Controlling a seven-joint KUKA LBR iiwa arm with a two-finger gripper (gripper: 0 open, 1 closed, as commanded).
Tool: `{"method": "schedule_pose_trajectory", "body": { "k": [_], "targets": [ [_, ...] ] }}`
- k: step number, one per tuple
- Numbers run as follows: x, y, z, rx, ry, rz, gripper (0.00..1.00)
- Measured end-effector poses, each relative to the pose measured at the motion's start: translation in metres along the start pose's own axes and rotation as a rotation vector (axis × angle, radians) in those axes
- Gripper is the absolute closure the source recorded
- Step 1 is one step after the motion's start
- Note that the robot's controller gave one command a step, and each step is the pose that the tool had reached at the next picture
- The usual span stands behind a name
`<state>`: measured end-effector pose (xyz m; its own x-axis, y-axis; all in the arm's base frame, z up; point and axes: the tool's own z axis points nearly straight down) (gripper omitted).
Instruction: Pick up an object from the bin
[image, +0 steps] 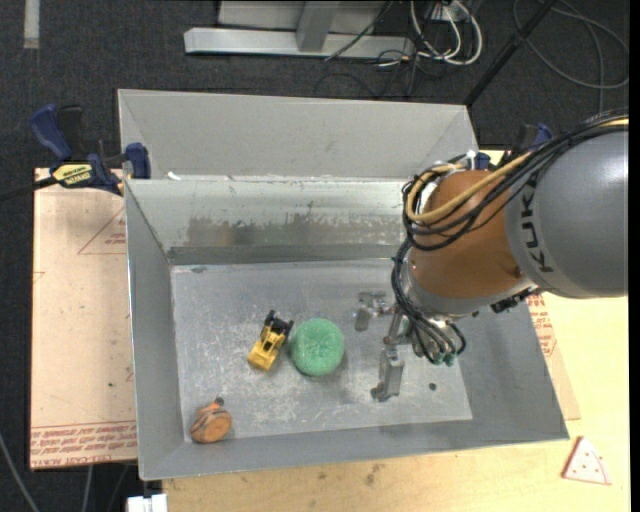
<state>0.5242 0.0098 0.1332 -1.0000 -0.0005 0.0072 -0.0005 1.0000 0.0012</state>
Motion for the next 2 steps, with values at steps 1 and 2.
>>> {"method": "schedule_pose_trajectory", "body": {
  "k": [1, 2],
  "targets": [
    [-0.002, 0.0, -0.004, 0.0, -0.007, 0.0, 0.0],
    [-0.026, 0.045, 0.059, 0.0, -0.012, -0.024, 0.0]
  ]
}}
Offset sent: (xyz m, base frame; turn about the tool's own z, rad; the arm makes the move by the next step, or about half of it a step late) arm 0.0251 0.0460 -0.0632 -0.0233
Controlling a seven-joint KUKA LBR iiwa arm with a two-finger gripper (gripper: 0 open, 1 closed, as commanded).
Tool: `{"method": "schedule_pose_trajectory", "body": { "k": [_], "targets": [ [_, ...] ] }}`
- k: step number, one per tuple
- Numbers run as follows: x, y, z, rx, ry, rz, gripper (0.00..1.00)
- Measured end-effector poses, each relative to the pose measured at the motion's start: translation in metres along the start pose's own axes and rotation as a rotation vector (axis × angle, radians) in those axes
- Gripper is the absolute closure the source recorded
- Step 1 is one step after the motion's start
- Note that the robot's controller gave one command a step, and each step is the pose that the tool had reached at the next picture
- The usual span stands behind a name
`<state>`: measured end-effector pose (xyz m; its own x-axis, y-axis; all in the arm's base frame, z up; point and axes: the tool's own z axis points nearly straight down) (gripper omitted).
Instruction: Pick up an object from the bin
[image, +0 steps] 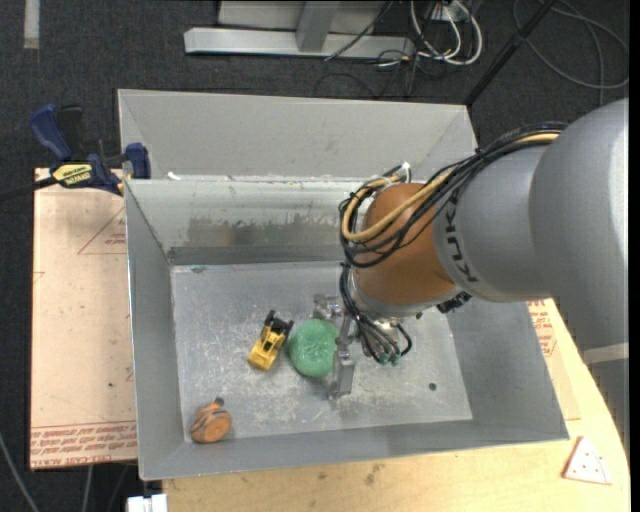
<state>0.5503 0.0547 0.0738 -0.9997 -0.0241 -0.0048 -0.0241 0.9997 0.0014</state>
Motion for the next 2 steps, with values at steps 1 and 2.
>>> {"method": "schedule_pose_trajectory", "body": {
  "k": [1, 2],
  "targets": [
    [0.008, 0.005, -0.045, 0.0, 0.007, 0.019, 0.0],
    [0.001, 0.003, -0.034, -0.001, -0.004, 0.011, 0.0]
  ]
}}
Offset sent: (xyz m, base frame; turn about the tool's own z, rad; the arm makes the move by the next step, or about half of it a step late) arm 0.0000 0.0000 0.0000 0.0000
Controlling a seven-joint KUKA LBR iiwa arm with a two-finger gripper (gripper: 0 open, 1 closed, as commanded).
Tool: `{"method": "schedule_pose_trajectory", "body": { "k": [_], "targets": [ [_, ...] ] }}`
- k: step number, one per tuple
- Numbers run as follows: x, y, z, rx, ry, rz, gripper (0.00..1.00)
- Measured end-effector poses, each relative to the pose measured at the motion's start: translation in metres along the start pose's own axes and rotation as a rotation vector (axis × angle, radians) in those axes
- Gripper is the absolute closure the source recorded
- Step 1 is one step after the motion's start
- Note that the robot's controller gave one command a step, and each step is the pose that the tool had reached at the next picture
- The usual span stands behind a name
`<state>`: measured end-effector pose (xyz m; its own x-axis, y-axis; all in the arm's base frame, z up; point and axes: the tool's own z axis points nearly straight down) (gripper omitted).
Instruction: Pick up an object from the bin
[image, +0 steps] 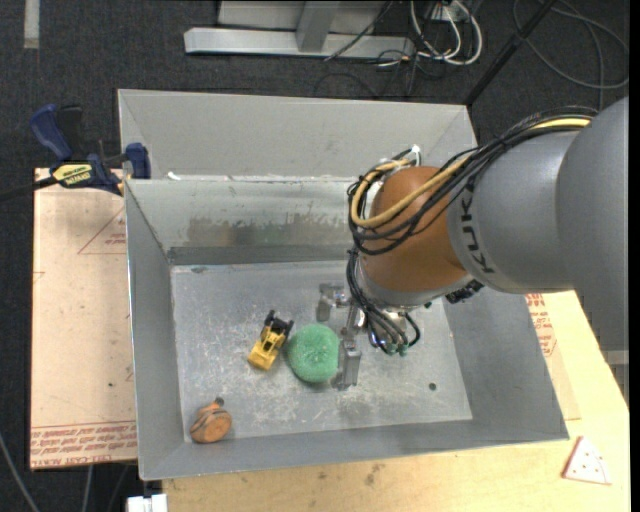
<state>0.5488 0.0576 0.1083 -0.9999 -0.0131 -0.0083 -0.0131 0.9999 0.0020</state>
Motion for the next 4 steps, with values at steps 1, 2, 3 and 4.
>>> {"method": "schedule_pose_trajectory", "body": {
  "k": [1, 2, 3, 4],
  "targets": [
    [0.016, 0.007, 0.039, 0.001, 0.008, 0.087, 0.0],
    [0.005, 0.006, 0.038, 0.001, 0.006, 0.09, 1.0],
    [0.005, 0.006, 0.038, 0.001, 0.006, 0.09, 1.0],
    [0.006, 0.006, 0.035, 0.001, 0.01, 0.09, 1.0]
  ]
}}
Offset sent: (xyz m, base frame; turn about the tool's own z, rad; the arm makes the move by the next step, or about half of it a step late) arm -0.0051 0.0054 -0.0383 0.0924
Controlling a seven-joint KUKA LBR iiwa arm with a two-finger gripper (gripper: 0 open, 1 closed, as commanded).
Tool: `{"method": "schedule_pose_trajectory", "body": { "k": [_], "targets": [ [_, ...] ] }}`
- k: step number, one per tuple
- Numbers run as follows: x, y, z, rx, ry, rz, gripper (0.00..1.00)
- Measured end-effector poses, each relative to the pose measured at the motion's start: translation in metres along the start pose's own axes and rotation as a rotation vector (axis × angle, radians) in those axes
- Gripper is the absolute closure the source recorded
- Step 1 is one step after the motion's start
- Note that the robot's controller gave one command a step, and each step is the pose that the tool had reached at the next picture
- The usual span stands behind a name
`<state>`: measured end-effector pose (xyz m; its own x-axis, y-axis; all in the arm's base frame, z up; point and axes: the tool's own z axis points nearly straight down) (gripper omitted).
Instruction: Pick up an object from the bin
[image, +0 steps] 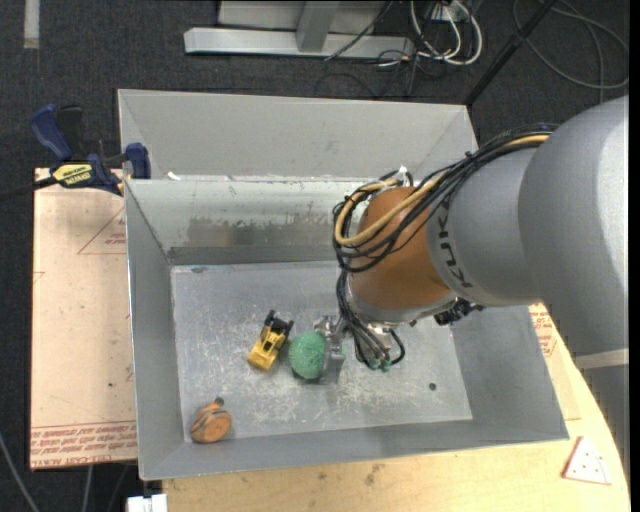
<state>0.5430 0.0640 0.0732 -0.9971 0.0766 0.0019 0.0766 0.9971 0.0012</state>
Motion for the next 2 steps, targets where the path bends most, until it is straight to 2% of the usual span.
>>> {"method": "schedule_pose_trajectory", "body": {
  "k": [1, 2],
  "targets": [
    [0.001, 0.0, -0.013, 0.001, 0.006, -0.001, 1.0],
    [0.001, 0.0, -0.034, 0.0, 0.003, -0.001, 1.0]
  ]
}}
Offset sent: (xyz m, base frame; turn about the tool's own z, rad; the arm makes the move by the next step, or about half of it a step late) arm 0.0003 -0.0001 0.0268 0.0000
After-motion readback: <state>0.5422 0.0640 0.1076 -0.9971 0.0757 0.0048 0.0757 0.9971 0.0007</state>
